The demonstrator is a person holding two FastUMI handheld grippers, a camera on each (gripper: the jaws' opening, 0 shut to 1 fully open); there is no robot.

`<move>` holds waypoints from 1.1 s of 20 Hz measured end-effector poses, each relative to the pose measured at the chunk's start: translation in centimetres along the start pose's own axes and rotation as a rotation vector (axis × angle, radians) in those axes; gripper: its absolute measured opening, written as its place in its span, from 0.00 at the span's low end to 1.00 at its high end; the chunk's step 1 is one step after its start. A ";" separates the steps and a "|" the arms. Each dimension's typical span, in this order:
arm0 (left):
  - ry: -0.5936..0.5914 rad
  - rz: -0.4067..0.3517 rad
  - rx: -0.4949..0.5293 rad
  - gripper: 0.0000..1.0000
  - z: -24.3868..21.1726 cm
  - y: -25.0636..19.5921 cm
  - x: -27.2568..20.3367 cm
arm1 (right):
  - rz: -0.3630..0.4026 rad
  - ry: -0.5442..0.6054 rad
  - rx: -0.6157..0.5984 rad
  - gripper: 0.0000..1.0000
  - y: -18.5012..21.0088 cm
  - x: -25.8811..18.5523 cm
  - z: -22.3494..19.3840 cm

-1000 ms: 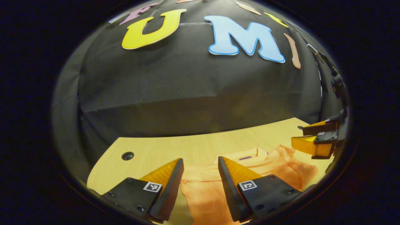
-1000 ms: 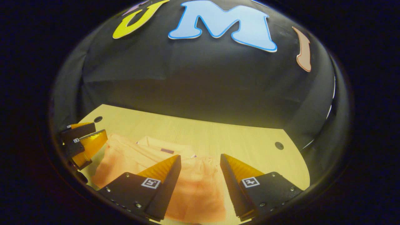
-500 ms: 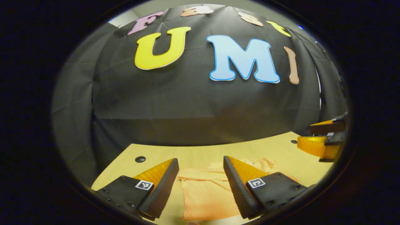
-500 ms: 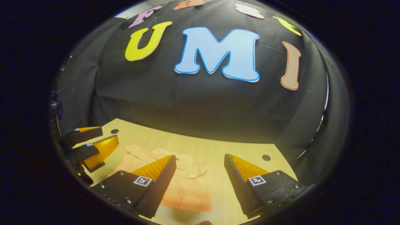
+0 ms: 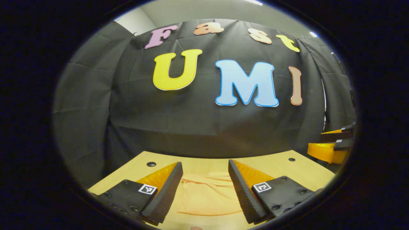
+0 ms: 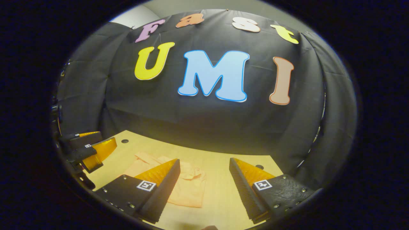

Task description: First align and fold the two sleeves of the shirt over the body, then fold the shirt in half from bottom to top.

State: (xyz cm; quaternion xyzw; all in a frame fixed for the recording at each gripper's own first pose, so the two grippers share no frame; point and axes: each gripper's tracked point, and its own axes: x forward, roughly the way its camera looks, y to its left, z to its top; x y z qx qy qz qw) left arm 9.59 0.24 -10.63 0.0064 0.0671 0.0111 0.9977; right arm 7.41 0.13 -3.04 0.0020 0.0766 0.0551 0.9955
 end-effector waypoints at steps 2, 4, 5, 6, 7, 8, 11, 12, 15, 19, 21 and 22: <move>-0.016 0.003 -0.008 0.94 0.6 -0.4 -1.8 | 0.003 -0.018 -0.005 0.96 -0.4 -1.4 0.1; -0.027 0.005 -0.014 0.94 1.4 -0.6 -3.4 | 0.012 -0.035 -0.010 0.96 -0.2 -2.8 0.6; -0.032 0.004 -0.009 0.94 1.6 -0.6 -4.0 | 0.011 -0.043 -0.018 0.96 -0.1 -3.3 0.8; -0.039 0.006 0.004 0.94 2.0 -0.5 -4.7 | 0.008 -0.054 -0.025 0.96 -0.1 -3.9 1.0; -0.046 0.003 0.016 0.94 2.3 -0.5 -5.3 | 0.007 -0.067 -0.028 0.96 0.1 -4.3 1.3; -0.052 0.001 0.021 0.94 2.6 -0.4 -5.7 | 0.006 -0.079 -0.026 0.96 0.3 -4.7 1.6; -0.044 -0.016 0.024 0.94 2.6 -0.2 -6.9 | -0.006 -0.085 -0.019 0.96 0.9 -5.5 1.7; -0.047 -0.016 0.021 0.94 2.6 0.2 -7.2 | -0.005 -0.085 -0.019 0.96 1.3 -5.8 1.7; -0.053 -0.022 0.016 0.94 2.8 1.0 -7.7 | -0.007 -0.090 -0.006 0.96 2.1 -6.3 1.4; -0.056 -0.038 0.002 0.94 3.4 1.8 -7.8 | -0.008 -0.078 0.015 0.96 2.9 -6.7 1.0; -0.064 -0.040 -0.004 0.94 4.3 2.2 -7.6 | -0.010 -0.079 0.014 0.96 3.0 -7.0 1.3; -0.064 -0.039 -0.007 0.94 4.5 2.5 -7.5 | -0.012 -0.084 0.019 0.96 2.9 -7.1 1.5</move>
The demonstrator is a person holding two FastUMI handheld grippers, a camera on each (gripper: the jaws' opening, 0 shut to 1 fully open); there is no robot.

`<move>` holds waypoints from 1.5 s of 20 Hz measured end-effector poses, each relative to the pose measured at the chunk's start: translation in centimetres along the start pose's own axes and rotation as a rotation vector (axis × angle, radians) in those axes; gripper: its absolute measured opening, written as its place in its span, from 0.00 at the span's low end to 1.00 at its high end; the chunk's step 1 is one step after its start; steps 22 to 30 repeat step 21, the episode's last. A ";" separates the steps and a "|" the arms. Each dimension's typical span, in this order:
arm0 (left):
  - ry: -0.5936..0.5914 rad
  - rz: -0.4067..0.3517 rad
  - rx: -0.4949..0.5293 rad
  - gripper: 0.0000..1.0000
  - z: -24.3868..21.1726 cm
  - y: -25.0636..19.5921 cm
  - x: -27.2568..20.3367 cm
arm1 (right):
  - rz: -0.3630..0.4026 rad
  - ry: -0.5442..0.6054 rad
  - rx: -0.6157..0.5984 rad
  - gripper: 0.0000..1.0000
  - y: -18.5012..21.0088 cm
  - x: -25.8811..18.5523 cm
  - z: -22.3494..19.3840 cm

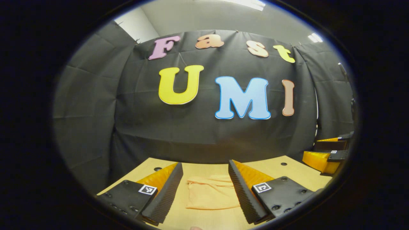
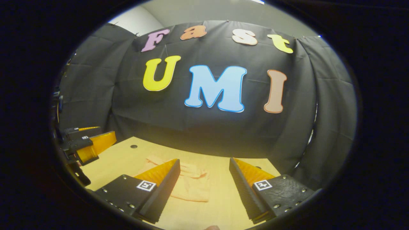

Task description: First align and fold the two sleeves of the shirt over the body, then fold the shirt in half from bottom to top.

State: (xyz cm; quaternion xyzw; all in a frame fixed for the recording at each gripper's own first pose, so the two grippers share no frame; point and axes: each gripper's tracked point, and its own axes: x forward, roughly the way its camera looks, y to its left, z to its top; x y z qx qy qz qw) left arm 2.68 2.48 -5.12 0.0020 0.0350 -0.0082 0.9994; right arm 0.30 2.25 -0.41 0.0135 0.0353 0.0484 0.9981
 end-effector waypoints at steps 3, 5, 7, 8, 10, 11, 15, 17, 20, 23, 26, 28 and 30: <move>-0.020 -0.012 -0.005 0.94 1.3 0.0 -0.1 | -0.018 -0.031 0.020 0.96 -0.4 -0.4 1.2; -0.018 -0.021 0.007 0.94 1.4 0.1 -0.4 | -0.027 -0.048 0.030 0.96 -0.4 -0.8 1.8; -0.019 -0.037 0.016 0.94 1.5 -0.4 -0.7 | -0.036 -0.055 0.044 0.96 -0.6 -1.3 2.1; -0.019 -0.045 0.017 0.94 1.7 -0.7 -0.9 | -0.037 -0.062 0.051 0.96 -0.6 -1.6 2.3; -0.024 -0.062 0.020 0.94 2.0 -1.4 -1.2 | -0.043 -0.080 0.048 0.96 -0.9 -2.2 2.7; -0.028 -0.068 0.024 0.94 2.1 -1.9 -1.4 | -0.048 -0.083 0.041 0.96 -1.2 -2.5 2.8; -0.028 -0.085 0.026 0.94 1.7 -4.2 -2.1 | -0.032 -0.089 0.046 0.96 -2.3 -3.5 2.5; -0.026 -0.073 0.017 0.94 1.6 -5.2 -2.7 | -0.016 -0.105 0.044 0.96 -3.0 -3.9 2.5; -0.040 -0.045 0.009 0.94 2.0 -6.9 -3.5 | -0.001 -0.131 0.021 0.96 -4.6 -4.4 2.2; -0.038 -0.027 0.011 0.94 2.2 -7.6 -3.9 | 0.008 -0.121 0.024 0.96 -5.2 -4.6 1.8; -0.038 -0.027 0.011 0.94 2.2 -7.6 -3.9 | 0.008 -0.121 0.024 0.96 -5.2 -4.6 1.8; -0.038 -0.027 0.011 0.94 2.2 -7.6 -3.9 | 0.008 -0.121 0.024 0.96 -5.2 -4.6 1.8; -0.038 -0.027 0.011 0.94 2.2 -7.6 -3.9 | 0.008 -0.121 0.024 0.96 -5.2 -4.6 1.8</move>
